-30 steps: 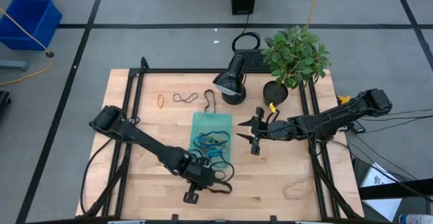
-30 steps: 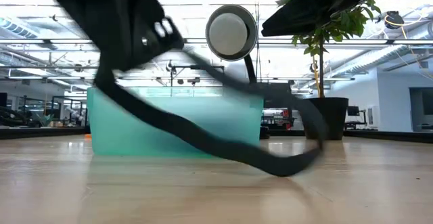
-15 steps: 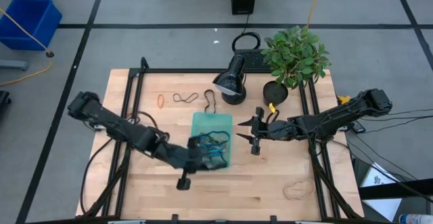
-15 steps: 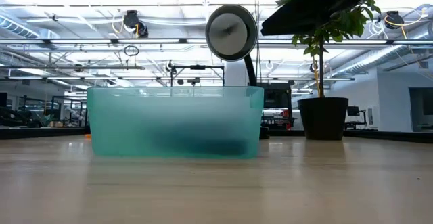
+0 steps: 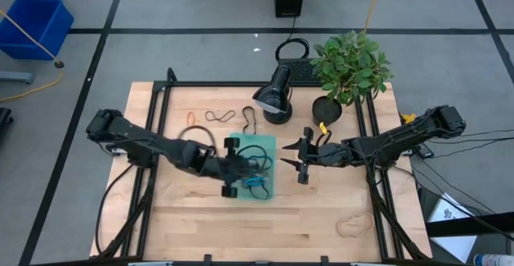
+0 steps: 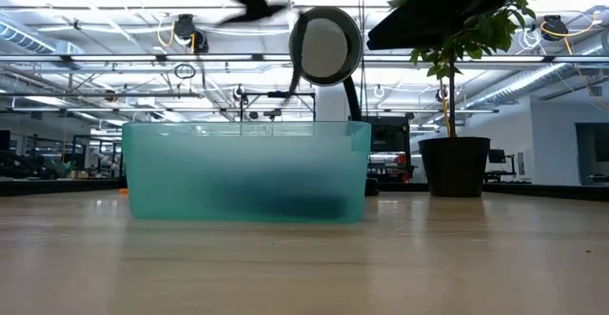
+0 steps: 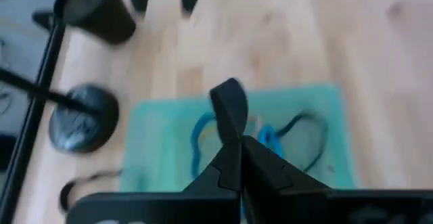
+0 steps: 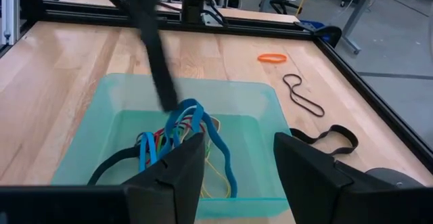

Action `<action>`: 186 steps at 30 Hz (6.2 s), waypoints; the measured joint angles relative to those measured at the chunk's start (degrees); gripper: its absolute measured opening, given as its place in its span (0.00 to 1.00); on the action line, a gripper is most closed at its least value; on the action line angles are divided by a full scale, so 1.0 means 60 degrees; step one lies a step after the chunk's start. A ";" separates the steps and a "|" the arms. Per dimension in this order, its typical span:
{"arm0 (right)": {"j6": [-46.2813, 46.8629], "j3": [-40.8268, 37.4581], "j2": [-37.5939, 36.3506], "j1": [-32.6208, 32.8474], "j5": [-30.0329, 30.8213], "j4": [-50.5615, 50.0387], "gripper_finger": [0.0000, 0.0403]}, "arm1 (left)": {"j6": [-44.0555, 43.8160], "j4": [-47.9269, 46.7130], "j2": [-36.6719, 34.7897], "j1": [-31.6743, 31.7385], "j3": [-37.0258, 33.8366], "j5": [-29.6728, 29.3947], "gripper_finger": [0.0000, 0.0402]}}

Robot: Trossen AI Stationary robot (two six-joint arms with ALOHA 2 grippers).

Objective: Pick and place rubber bands into bin
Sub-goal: Put the bottom black rubber band into the basket, then put the white rubber band into the basket

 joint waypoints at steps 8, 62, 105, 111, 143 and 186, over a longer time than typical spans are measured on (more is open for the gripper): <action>0.0257 0.0004 0.0002 0.0000 0.0000 0.0002 0.43 | 0.0475 -0.0550 0.1396 0.0851 0.0000 0.0978 0.04; -0.0095 0.0007 -0.0573 0.0359 -0.0554 0.0331 0.43 | 0.0633 -0.0798 0.0371 0.1487 0.0000 0.2225 0.53; 0.9224 0.3129 0.2577 0.6163 -0.3789 -1.0555 0.42 | 0.0674 0.5415 -0.7238 0.3523 -0.6324 0.5214 0.53; 0.9223 0.3042 0.3040 0.6327 -0.3795 -1.0081 0.42 | 0.0029 0.6139 -0.8726 0.3523 -0.7790 0.4736 0.53; 1.1204 0.0295 0.3015 0.6502 -0.4779 -0.6923 0.42 | -0.0686 0.6688 -0.9369 0.3530 -0.8721 0.4505 0.53; 0.8830 0.0143 0.1370 0.6029 -0.3052 -0.6501 0.00 | -0.0980 0.6671 -0.9367 0.3525 -0.8714 0.4494 0.53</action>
